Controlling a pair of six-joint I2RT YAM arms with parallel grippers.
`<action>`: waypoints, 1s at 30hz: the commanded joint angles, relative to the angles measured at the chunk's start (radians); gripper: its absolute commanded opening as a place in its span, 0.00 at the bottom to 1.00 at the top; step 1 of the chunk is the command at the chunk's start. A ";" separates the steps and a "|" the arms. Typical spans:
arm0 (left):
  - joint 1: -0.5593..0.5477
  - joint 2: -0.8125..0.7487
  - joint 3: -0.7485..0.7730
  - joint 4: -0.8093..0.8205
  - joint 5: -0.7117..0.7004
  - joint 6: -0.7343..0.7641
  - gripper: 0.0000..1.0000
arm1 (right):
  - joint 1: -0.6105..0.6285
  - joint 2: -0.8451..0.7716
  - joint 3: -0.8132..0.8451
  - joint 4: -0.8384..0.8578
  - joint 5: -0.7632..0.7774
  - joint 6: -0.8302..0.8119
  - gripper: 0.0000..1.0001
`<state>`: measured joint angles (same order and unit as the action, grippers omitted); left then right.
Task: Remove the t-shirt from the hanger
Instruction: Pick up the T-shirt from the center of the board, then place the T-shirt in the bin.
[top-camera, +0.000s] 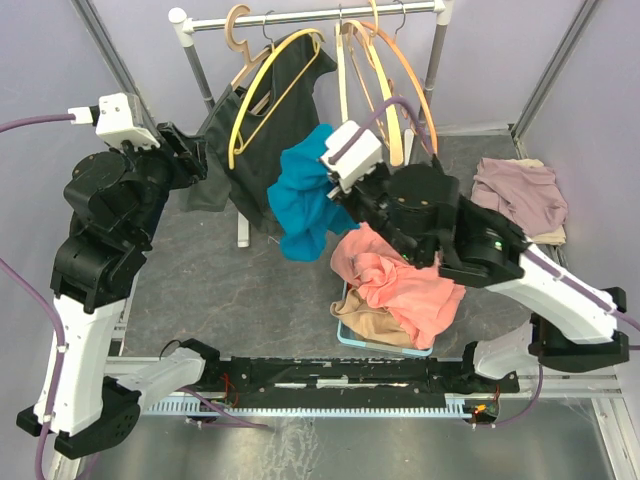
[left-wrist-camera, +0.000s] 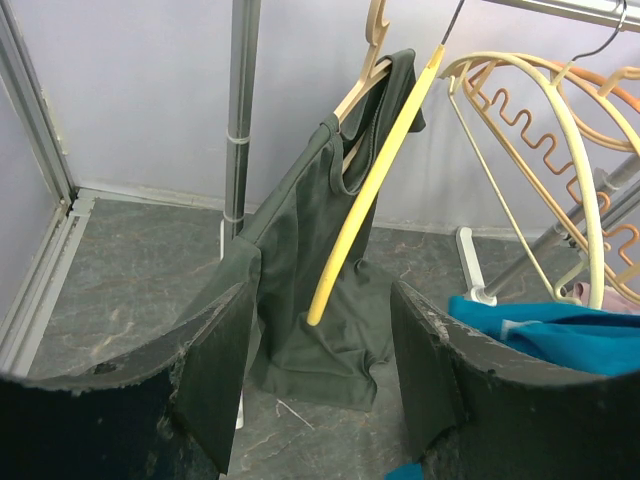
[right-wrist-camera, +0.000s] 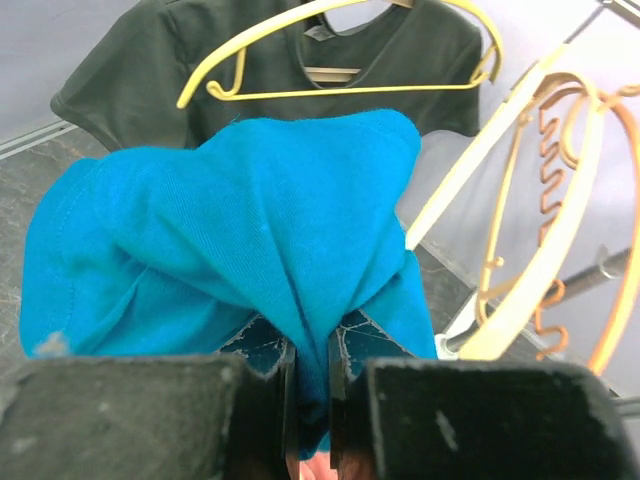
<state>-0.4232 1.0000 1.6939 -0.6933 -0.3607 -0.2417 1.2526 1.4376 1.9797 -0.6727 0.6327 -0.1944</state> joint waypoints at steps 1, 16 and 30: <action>-0.004 0.003 0.037 0.040 0.011 -0.041 0.64 | 0.036 -0.107 -0.014 0.003 0.100 -0.004 0.01; -0.004 0.038 0.052 0.064 0.024 -0.033 0.63 | 0.061 -0.357 -0.259 -0.283 0.201 0.260 0.01; -0.005 0.022 0.026 0.062 0.047 -0.056 0.63 | 0.062 -0.468 -0.716 -0.286 0.281 0.578 0.01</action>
<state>-0.4232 1.0409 1.7100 -0.6785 -0.3340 -0.2420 1.3090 1.0023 1.3331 -0.9821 0.8406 0.2485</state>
